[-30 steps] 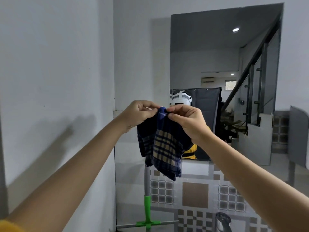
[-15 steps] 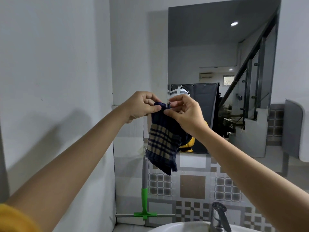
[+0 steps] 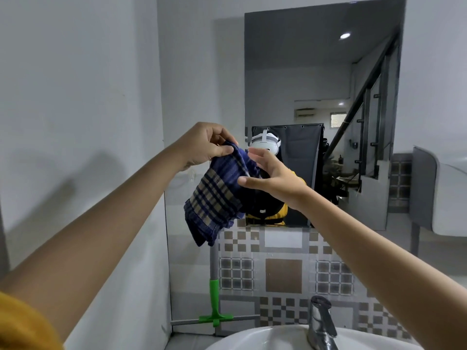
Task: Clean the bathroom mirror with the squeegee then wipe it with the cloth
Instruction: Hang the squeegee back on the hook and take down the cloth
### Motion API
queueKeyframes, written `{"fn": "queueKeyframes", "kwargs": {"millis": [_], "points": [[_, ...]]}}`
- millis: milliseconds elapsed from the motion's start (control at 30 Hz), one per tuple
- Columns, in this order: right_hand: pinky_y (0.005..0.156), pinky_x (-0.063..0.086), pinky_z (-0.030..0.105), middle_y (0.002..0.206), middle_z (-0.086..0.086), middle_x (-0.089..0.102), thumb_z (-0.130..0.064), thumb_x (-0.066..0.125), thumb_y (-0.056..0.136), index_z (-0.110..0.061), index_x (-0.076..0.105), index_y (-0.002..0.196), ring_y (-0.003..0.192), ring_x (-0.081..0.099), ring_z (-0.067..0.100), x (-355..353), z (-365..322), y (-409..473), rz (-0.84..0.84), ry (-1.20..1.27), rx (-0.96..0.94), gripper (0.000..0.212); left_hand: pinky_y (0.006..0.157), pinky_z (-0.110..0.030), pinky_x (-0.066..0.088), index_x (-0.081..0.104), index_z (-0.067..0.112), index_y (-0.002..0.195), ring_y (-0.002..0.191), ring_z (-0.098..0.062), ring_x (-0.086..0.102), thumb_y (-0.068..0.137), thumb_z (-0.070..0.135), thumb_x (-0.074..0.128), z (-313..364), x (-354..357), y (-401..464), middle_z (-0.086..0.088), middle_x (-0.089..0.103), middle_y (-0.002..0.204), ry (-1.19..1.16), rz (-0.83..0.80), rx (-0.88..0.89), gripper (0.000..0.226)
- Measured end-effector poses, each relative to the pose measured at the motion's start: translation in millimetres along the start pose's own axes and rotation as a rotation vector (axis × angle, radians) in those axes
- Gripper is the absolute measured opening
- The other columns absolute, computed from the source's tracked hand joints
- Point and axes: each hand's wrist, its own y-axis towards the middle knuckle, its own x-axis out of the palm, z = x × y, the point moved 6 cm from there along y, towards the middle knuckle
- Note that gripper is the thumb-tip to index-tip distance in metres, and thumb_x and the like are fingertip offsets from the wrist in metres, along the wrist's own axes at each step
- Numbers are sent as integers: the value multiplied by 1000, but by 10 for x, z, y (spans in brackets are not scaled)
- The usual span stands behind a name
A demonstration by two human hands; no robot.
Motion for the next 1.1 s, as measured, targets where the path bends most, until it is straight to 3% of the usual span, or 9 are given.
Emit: {"fn": "queueKeyframes", "kwargs": {"millis": [167,367,567,667,767,900,967,1033,1100], "points": [[91,54,46,106,14,65,-17,80,73,-19,45,127,101,65,24,-6,28,-29,117,155,-4,65,66,-24,54,66,10,88,72,-16,63,83,5,64,-22,38,18,-5,67,75,61,7,0,7],[69,56,22,103,6,65,-10,83,69,-21,44,122,89,67,11,54,69,-94,148,139,-23,67,70,-35,56,64,11,85,73,-21,64,82,11,67,-176,65,30,-15,67,80,-23,111,-39,4],[82,58,47,107,14,70,-5,73,79,-10,56,116,93,70,26,-33,110,-59,190,249,17,41,66,-33,56,61,11,88,74,-20,63,85,13,63,-294,118,14,-9,64,78,-151,141,-88,5],[84,56,51,111,18,66,-8,73,80,-20,60,113,101,67,30,-113,73,-105,289,291,-35,38,72,-39,58,59,11,89,79,-25,64,87,14,60,-328,169,34,-19,65,84,-159,147,-98,3],[87,55,52,115,18,66,-3,71,80,-23,61,109,105,65,35,-179,92,-187,396,541,-31,37,70,-44,56,58,15,82,74,-26,60,87,14,60,-326,264,101,-20,62,79,-190,196,-103,6],[87,55,50,125,15,62,-23,68,84,-16,57,122,110,63,33,5,233,-299,305,1053,134,40,63,-26,51,58,19,76,68,-16,59,84,18,65,-264,432,235,-3,61,71,-211,307,-103,10],[75,59,47,99,12,73,-20,58,90,-11,71,100,89,71,29,40,240,-399,259,1165,120,18,60,-18,49,58,20,74,64,-8,58,82,17,66,-218,513,290,3,61,70,-194,348,-88,12],[73,59,45,74,3,75,-12,46,97,-19,78,65,73,72,23,20,305,-455,235,1161,117,46,57,-11,46,58,15,74,58,1,56,81,13,67,-208,617,336,10,58,68,-159,347,-79,11],[86,52,53,75,0,76,-11,46,98,-34,76,59,84,69,28,-64,413,-459,259,1136,142,54,61,-17,47,62,11,80,62,-2,57,80,17,68,-237,721,370,9,59,69,-50,334,-96,9]]}}
